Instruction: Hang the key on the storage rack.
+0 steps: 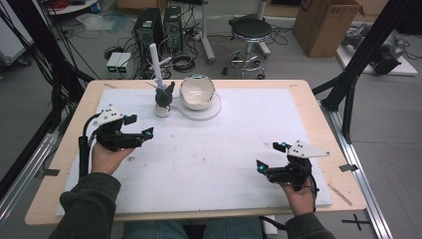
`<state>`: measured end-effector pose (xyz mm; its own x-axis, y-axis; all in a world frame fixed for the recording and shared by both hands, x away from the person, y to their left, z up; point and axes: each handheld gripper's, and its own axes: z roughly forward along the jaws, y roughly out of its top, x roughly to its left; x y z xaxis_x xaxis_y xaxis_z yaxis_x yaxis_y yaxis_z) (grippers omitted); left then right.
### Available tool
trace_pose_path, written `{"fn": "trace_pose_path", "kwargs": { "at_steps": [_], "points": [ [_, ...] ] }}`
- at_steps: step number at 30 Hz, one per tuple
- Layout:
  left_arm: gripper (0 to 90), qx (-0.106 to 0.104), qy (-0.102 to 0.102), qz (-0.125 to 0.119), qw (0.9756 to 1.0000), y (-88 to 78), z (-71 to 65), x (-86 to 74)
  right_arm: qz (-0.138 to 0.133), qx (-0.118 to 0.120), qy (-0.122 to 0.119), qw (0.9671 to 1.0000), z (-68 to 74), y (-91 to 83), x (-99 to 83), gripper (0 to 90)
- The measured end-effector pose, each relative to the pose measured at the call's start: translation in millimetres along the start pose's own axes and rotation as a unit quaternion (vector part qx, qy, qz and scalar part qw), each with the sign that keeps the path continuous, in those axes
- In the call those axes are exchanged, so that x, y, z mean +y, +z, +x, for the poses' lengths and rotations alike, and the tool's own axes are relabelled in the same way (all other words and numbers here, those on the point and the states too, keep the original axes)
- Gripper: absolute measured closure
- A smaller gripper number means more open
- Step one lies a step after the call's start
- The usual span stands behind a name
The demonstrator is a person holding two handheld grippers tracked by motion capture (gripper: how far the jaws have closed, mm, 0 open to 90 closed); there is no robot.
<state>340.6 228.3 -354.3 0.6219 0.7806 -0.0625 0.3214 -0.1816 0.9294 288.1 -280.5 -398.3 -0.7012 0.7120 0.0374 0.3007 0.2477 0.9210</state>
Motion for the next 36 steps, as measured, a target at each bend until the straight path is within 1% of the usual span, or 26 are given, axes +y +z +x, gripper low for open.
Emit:
{"fn": "trace_pose_path", "kwargs": {
  "at_steps": [4, 7, 8, 9, 13, 16, 17, 19, 21, 22, 25, 29, 31, 32, 33, 35, 36],
  "points": [
    [19.2, -0.001, 0.001, -0.005, 1.0000, -4.2, -2.0, -3.1, 0.001, -0.001, 0.004, 1.0000, -0.3, -0.5, 0.0, 9.7],
    [18.9, -0.002, 0.006, 0.001, 1.0000, -6.2, -4.1, -5.6, 0.001, -0.002, 0.002, 1.0000, -1.6, 0.0, -0.1, 9.7],
    [18.6, -0.002, 0.009, 0.003, 1.0000, -6.6, -5.7, -6.4, 0.002, -0.003, 0.005, 1.0000, -1.5, -0.2, -0.3, 9.7],
    [18.6, -0.001, 0.013, 0.002, 0.9999, -7.2, -7.4, -7.4, 0.003, -0.003, 0.006, 1.0000, -1.9, -0.2, -0.6, 9.7],
    [18.7, -0.003, 0.016, 0.004, 0.9999, -9.7, -9.7, -11.6, 0.005, -0.005, 0.005, 1.0000, -3.0, 0.4, -1.3, 9.7],
    [18.7, -0.005, 0.011, -0.001, 0.9999, -11.9, -10.2, -15.2, 0.005, -0.006, 0.001, 1.0000, -3.3, 0.7, -1.2, 9.7],
    [18.7, -0.005, 0.010, -0.002, 0.9999, -12.4, -10.3, -16.4, 0.007, -0.005, 0.006, 0.9999, -2.5, 1.0, -1.3, 9.7],
    [18.7, -0.008, 0.007, -0.001, 0.9999, -13.8, -11.9, -18.8, 0.009, -0.008, 0.004, 0.9999, -2.5, 1.8, -1.3, 9.7],
    [18.7, -0.012, 0.010, 0.002, 0.9999, -14.7, -13.7, -20.6, 0.010, -0.007, 0.005, 0.9999, -2.6, 2.4, -1.3, 9.7],
    [18.7, -0.011, 0.010, 0.002, 0.9999, -14.8, -15.1, -21.8, 0.011, -0.008, 0.006, 0.9999, -2.3, 2.4, -1.2, 9.7],
    [18.7, -0.013, 0.007, 0.003, 0.9999, -16.7, -16.2, -25.3, 0.010, -0.008, 0.001, 0.9999, -2.9, 3.2, -1.2, 9.7],
    [18.8, -0.011, 0.006, 0.003, 0.9999, -20.8, -17.5, -30.4, 0.013, -0.008, 0.006, 0.9999, -1.9, 3.8, -0.7, 9.7],
    [18.8, -0.010, 0.009, 0.005, 0.9999, -23.5, -17.6, -32.4, 0.011, -0.008, 0.005, 0.9999, -1.4, 4.3, -0.2, 9.7],
    [18.7, -0.009, 0.006, 0.004, 0.9999, -25.0, -18.1, -33.7, 0.012, -0.008, 0.002, 0.9999, -1.4, 4.7, -0.1, 9.7],
    [18.7, -0.008, 0.007, 0.002, 0.9999, -25.6, -17.8, -34.2, 0.014, -0.007, 0.004, 0.9999, -0.4, 4.9, 0.1, 9.7],
    [18.7, -0.008, 0.005, 0.002, 1.0000, -27.8, -17.8, -36.0, 0.013, -0.007, 0.000, 0.9999, -0.9, 5.6, 0.0, 9.7],
    [18.7, -0.009, 0.005, 0.002, 0.9999, -28.4, -18.0, -36.8, 0.014, -0.006, 0.002, 0.9999, -0.7, 6.0, -0.1, 9.7]
  ]
}}
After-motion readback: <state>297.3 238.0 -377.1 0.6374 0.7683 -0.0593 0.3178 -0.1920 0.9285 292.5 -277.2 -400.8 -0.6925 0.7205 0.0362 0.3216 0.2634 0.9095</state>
